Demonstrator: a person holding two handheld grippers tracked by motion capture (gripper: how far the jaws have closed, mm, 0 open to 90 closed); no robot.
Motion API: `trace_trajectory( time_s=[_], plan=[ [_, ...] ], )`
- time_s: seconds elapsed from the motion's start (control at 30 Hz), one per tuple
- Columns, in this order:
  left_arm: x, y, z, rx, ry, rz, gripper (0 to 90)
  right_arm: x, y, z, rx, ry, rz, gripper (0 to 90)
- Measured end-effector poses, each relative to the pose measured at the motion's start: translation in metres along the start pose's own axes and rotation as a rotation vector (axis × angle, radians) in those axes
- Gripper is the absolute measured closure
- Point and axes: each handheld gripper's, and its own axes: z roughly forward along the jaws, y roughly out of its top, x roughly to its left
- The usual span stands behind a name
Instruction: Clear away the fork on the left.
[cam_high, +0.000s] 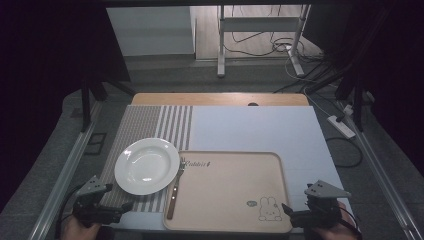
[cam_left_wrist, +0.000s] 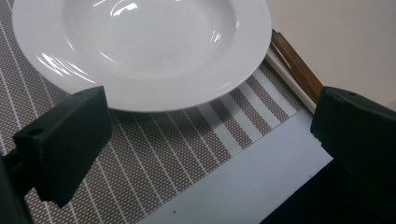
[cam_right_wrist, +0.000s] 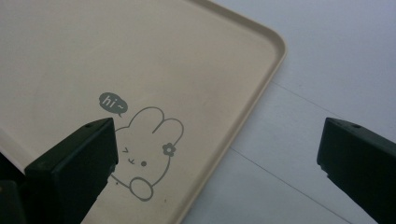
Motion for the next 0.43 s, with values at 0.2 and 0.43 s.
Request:
trace_trajectory(
  time_s=[0.2,0.43],
  plan=[
    [-0.0015,-0.0028,-0.0029,0.004,0.01,-0.001,0.0,-0.0005,0.0002,0.0001,0.003,-0.003,0.007,0.0],
    [0.0003,-0.0022,-0.0023,0.002,0.0,-0.02,0.0,-0.0004,0.0001,0.0005,0.007,-0.004,0.004,0.0]
  ],
)
